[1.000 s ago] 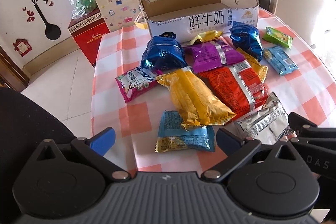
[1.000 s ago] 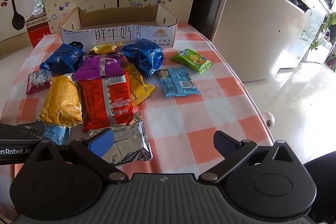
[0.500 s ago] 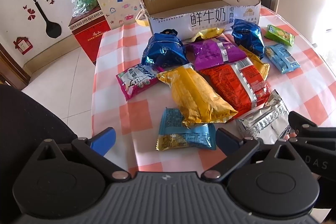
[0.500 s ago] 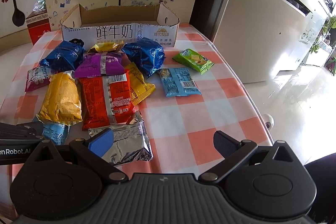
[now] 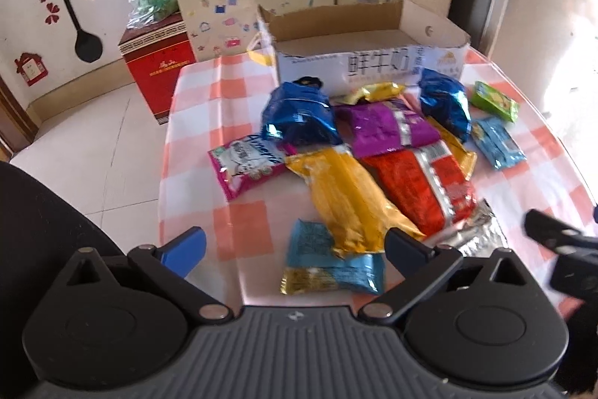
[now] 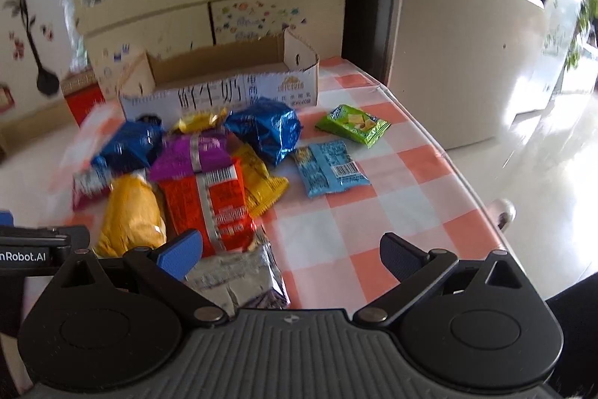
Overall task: Organize snacks
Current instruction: 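Lower left tool toward light blue packet while right tool approaches silver foil packet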
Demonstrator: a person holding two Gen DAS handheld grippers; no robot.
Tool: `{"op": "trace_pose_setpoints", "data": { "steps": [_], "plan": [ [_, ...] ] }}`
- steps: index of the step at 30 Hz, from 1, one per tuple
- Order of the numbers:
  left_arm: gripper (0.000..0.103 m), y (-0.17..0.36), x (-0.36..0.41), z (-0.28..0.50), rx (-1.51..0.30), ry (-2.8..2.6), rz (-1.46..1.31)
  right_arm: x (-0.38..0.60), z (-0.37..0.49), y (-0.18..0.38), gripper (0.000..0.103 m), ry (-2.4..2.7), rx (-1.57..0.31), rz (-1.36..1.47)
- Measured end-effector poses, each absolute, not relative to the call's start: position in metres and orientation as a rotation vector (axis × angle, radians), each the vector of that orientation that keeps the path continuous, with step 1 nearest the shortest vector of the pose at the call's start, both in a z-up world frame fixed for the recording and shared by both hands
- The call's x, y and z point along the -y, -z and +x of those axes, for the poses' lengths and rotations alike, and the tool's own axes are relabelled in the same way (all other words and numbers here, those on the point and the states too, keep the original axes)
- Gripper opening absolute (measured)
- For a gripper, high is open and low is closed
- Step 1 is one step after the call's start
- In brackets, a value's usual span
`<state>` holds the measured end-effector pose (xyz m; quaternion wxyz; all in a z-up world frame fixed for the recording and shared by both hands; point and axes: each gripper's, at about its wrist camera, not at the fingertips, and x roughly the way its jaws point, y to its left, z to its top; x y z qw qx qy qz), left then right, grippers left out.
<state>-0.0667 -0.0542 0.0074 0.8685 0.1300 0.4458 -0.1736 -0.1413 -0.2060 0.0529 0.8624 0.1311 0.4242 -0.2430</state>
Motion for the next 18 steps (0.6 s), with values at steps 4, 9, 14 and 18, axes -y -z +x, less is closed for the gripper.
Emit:
{"op": "trace_pose_setpoints", "data": {
  "steps": [4,9,14,18],
  "plan": [
    [0.101,-0.006,0.048,-0.059,-0.937,0.360,0.258,0.211,-0.142,-0.052,0.103,0.503,-0.874,0.326],
    [0.101,-0.002,0.038,-0.049,-0.963,0.363,0.203,0.215,-0.142,-0.049,0.103,0.497,-0.881,0.366],
    [0.101,0.005,0.026,-0.040,-0.972,0.357,0.166,0.214,-0.143,-0.044,0.103,0.462,-0.902,0.390],
    [0.101,0.018,0.025,-0.040,-0.992,0.383,0.203,0.214,-0.140,-0.038,0.103,0.444,-0.933,0.411]
  ]
}}
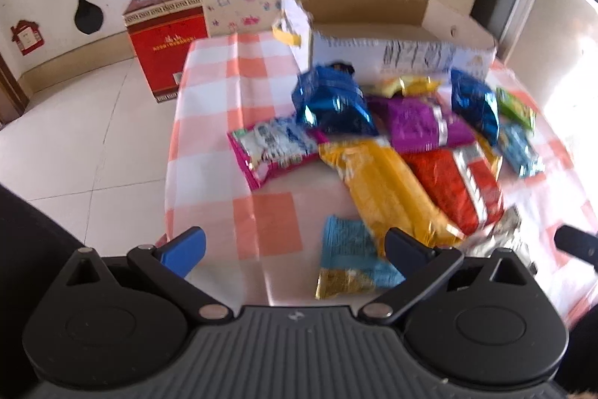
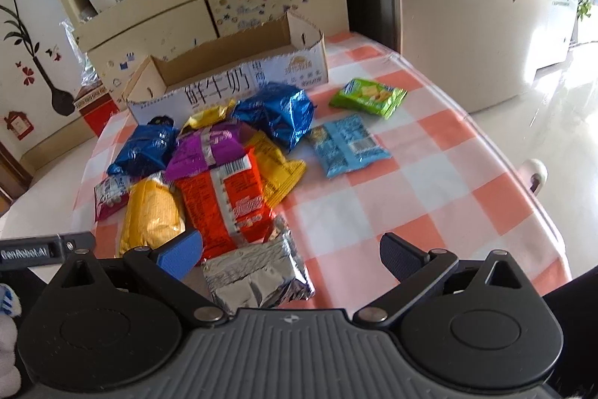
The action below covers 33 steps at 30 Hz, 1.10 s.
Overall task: Organize snacks
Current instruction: 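Lower left tool toward light blue packet while right tool approaches silver foil packet, then close left gripper on light blue packet while right gripper closes on silver foil packet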
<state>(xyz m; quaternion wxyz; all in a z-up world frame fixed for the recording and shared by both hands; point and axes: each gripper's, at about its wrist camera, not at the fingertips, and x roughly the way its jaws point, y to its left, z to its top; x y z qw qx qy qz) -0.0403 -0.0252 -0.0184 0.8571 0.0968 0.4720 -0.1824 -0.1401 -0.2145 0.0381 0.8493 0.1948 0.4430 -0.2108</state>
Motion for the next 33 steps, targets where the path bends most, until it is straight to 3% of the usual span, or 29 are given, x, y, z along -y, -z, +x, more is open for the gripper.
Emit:
{"op": "trace_pose_setpoints", "data": {
  "steps": [13,25,33],
  "plan": [
    [0.101,0.043,0.041,-0.054,-0.989,0.481,0.271,0.217,-0.137,-0.029,0.101,0.470,-0.953,0.423],
    [0.101,0.073,0.066,-0.044,-0.984,0.491,0.304,0.228,-0.126,-0.004,0.093,0.463,-1.016,0.537],
    [0.084,0.074,0.057,-0.050,-1.019,0.550,0.260,0.220,-0.114,0.010,0.081,0.370,-1.104,0.541]
  ]
}}
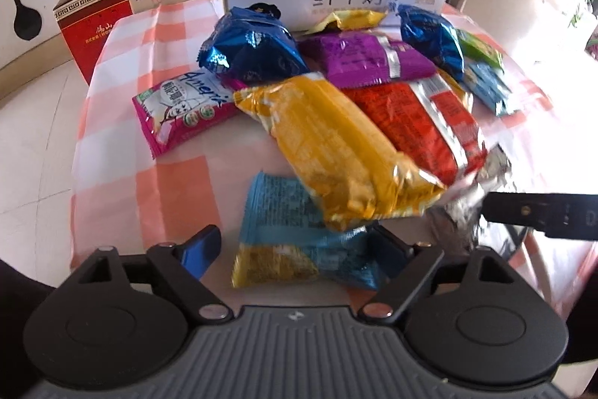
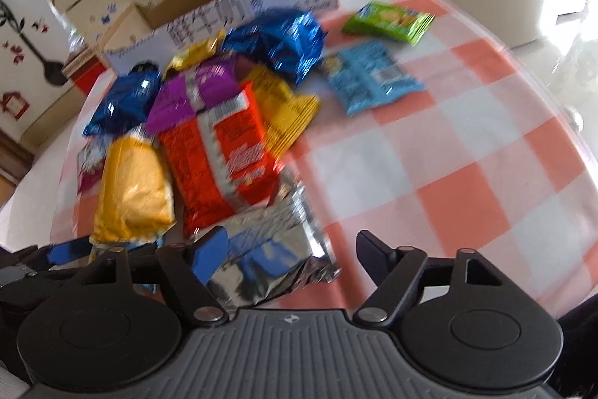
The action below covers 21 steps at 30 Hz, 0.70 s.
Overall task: Organize snacks
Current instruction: 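Close left gripper on light blue packet while right gripper closes on silver foil packet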
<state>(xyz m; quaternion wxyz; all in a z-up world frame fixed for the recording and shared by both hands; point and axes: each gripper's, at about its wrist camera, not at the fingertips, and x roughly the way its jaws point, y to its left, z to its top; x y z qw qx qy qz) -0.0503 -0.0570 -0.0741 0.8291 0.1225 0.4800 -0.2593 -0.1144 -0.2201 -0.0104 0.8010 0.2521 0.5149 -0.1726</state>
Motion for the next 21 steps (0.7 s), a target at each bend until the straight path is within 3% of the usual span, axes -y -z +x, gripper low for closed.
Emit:
{"op": "trace_pose_setpoints", "data": {
  "steps": [4,9,15,21],
  "plan": [
    [0.075,0.070,0.051,-0.062,-1.051,0.573,0.286,0.214,-0.114,0.011,0.081,0.294,-1.134,0.559],
    [0.075,0.067,0.033,-0.059,-1.112,0.536,0.211,0.207,-0.114,0.009,0.081,0.209,-1.143,0.585],
    [0.079,0.060,0.025,-0.053,-1.054,0.535,0.124,0.202,-0.109,0.009,0.091,0.276,-1.141,0.491],
    [0.081,0.071,0.046,-0.057,-1.015,0.566,0.258,0.193,-0.106,0.014,0.095,0.243,-1.171,0.419]
  ]
}}
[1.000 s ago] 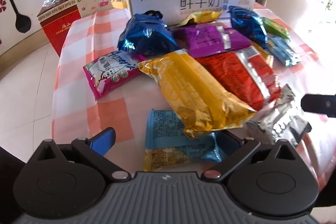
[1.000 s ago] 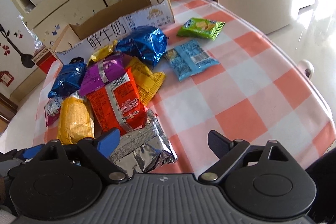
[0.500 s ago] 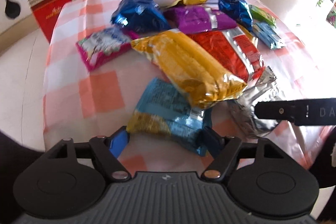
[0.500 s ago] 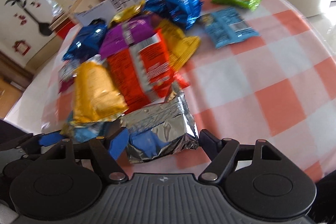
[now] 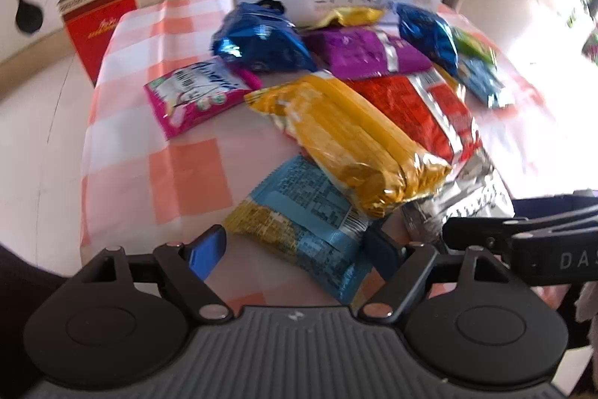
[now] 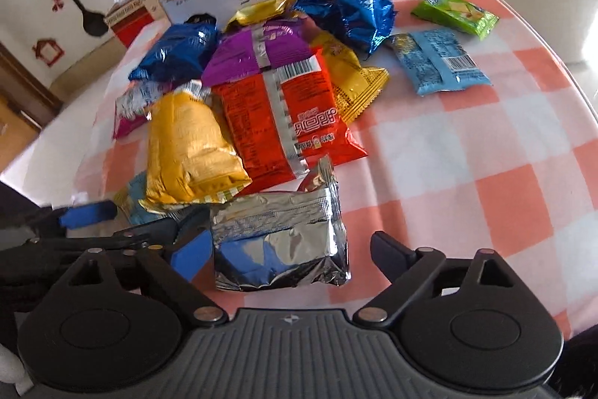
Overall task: Organize snacks
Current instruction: 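Close left gripper on light blue packet while right gripper closes on silver foil packet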
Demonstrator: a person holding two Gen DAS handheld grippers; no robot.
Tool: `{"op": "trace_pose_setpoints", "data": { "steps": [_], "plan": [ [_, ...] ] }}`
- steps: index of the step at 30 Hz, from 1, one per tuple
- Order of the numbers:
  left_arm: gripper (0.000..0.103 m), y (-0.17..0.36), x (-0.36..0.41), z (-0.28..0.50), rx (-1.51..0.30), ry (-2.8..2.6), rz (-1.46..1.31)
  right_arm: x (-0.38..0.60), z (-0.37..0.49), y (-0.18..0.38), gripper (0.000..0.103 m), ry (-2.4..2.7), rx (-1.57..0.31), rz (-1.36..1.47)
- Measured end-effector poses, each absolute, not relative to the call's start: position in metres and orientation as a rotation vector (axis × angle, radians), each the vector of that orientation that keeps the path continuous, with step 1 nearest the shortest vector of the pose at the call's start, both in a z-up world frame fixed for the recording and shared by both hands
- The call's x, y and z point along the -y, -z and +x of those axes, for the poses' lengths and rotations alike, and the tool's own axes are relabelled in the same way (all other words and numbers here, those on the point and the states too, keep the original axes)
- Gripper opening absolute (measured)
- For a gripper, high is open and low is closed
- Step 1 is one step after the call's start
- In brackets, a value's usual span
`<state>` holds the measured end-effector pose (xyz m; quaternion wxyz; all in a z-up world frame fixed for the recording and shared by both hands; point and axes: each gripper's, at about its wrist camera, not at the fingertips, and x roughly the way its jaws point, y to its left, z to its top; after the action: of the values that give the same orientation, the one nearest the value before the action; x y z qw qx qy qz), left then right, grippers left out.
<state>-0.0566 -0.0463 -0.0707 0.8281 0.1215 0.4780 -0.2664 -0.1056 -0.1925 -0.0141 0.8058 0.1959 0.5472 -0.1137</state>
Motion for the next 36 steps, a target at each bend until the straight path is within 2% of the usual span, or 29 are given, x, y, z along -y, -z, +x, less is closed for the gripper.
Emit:
{"op": "trace_pose_setpoints", "data": {
  "steps": [5,11,14,21,27,36],
  "plan": [
    [0.093,0.075,0.049,-0.052,-0.977,0.561,0.283,0.195,-0.103,0.017,0.097,0.253,-1.168,0.434],
    [0.096,0.076,0.046,-0.054,-0.959,0.565,0.323,0.204,-0.105,0.017,0.100,0.326,-1.156,0.438],
    [0.089,0.074,0.037,-0.049,-0.978,0.531,0.286,0.211,-0.108,0.014,0.100,0.362,-1.140,0.466],
    [0.089,0.071,0.035,-0.052,-0.962,0.577,0.297,0.206,-0.105,0.014,0.100,0.310,-1.144,0.480],
    [0.093,0.075,0.039,-0.051,-0.960,0.579,0.319,0.191,-0.097,0.018,0.101,0.265,-1.185,0.420],
    [0.087,0.074,0.037,-0.049,-0.974,0.628,0.333,0.183,-0.090,0.021,0.101,0.231,-1.210,0.290]
  ]
}}
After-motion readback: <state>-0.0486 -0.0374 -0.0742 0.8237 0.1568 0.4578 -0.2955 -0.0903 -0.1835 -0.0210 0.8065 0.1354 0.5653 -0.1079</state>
